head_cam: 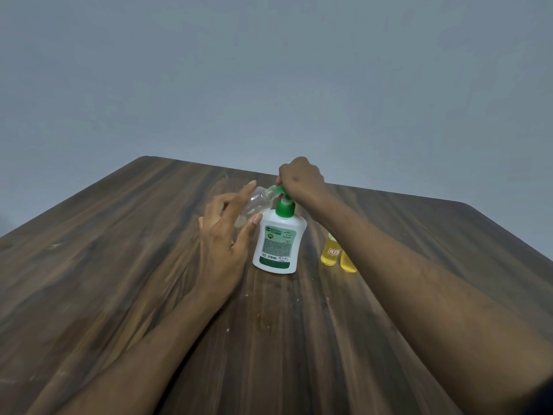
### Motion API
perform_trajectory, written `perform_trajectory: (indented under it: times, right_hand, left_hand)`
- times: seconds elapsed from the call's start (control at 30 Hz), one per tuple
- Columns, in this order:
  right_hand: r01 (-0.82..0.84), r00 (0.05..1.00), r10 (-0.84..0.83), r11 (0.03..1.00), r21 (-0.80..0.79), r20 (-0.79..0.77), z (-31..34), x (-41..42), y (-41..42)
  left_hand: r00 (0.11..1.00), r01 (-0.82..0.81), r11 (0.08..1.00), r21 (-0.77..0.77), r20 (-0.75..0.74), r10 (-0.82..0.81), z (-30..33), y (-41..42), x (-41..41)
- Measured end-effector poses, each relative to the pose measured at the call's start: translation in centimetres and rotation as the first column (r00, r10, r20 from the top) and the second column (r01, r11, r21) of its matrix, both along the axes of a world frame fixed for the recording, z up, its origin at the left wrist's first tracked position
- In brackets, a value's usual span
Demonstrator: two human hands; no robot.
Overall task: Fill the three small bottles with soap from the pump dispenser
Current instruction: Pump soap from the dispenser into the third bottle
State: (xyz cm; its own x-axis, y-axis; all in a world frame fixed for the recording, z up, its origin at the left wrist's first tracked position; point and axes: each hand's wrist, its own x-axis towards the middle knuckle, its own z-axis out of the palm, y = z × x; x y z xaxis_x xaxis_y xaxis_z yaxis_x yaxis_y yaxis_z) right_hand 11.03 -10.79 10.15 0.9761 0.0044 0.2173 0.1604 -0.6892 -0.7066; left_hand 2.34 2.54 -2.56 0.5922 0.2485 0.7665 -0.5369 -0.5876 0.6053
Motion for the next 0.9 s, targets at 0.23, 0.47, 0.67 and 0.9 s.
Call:
perform_trajectory:
  times: [0.23,0.47,0.67,0.9]
  right_hand:
    - [-0.017,1.000,0.018,0.999,-0.040,0.014,0.2,-0.5,0.0]
    - [-0.051,0.999,0.051,0.995,-0.088,-0.002,0.6,-0.8,0.2]
    - [-0.073,0.997,0.070,0.991,-0.114,-0.028,0.6,-1.0,0.1]
    - [-0.073,0.997,0.070,0.987,-0.142,-0.029,0.5,-0.8,0.1]
  left_hand:
    - [1.000,0.005,0.999,0.038,0.007,-0.006,0.0,-0.1,-0.1]
    - [0.999,0.032,0.992,0.124,-0.038,-0.028,0.2,-0.5,-0.8]
    - [0.999,0.036,0.999,0.008,-0.042,-0.035,0.1,-0.7,-1.4]
    - [1.000,-0.005,0.999,0.040,0.025,0.004,0.3,-0.6,-1.4]
